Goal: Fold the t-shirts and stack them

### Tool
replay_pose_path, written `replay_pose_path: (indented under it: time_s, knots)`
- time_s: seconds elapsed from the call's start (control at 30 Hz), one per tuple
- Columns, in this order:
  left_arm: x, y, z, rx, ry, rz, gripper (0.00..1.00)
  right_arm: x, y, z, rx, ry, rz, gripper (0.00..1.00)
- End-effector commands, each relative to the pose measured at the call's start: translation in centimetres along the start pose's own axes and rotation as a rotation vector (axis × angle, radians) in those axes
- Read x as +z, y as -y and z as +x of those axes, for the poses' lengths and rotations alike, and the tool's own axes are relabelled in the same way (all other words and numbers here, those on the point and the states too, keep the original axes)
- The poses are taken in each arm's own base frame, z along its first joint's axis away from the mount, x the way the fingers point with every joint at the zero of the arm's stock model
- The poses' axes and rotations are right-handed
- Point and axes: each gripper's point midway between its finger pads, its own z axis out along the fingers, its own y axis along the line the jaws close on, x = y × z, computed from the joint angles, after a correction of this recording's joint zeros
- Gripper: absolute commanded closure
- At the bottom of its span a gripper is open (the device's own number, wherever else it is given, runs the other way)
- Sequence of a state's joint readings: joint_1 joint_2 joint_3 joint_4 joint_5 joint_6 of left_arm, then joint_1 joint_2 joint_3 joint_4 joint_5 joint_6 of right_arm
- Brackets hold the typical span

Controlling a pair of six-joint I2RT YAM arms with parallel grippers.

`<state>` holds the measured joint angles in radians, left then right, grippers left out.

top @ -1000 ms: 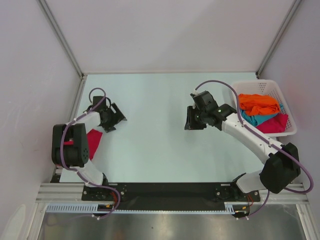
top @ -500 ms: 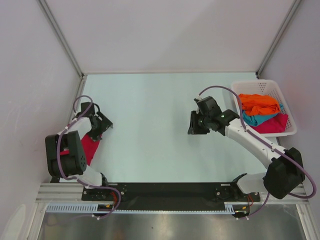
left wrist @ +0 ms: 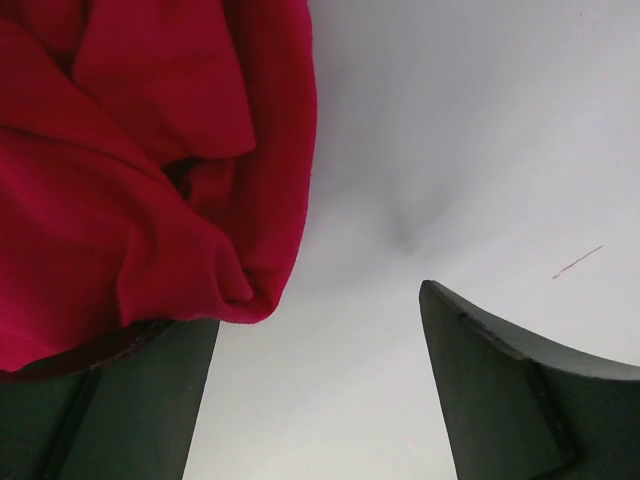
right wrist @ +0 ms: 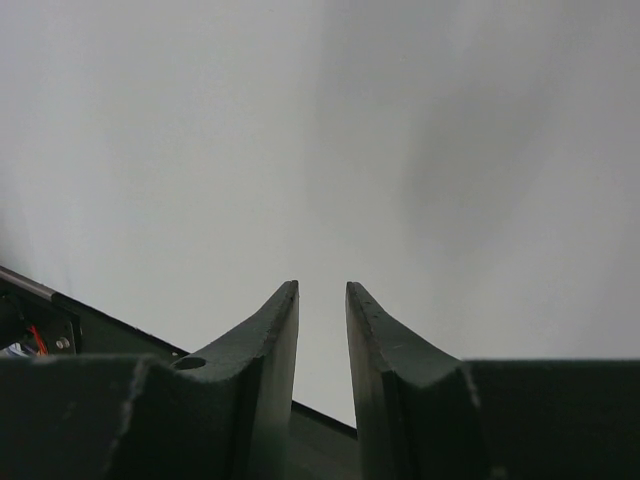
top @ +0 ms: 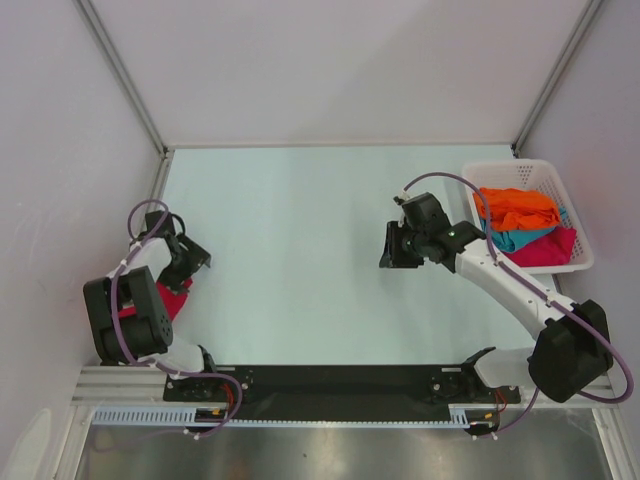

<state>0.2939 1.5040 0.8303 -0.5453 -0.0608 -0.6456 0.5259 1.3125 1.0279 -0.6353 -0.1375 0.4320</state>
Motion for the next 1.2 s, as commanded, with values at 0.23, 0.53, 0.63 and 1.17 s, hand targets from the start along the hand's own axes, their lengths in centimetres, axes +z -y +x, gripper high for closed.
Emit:
replay_pose_path:
  time_s: [0.23, 0.53, 0.63, 1.17]
  knots:
    - [0.4, 0.6, -1.3, -0.008, 0.006, 0.011, 0.14, -0.5, -1.1, -1.7, -0.018, 0.053, -0.055, 0.69]
    - [1.2, 2.2, -3.9, -0.015, 0.032, 0.005, 0.14, -0.5, -1.4, -2.3, -0.011, 0.056, -0.059, 0.69]
    - [1.1, 2.5, -5.4, -0.026, 0.048, 0.001, 0.14, -0.5, -1.4, -2.2, -0.008, 0.053, -0.054, 0.69]
    - [-4.6, 11.4, -8.2, 0.169, 0.168, 0.224, 0.14, -0.7, -2.7, -2.6, -0.021, 0.058, -0.066, 0.69]
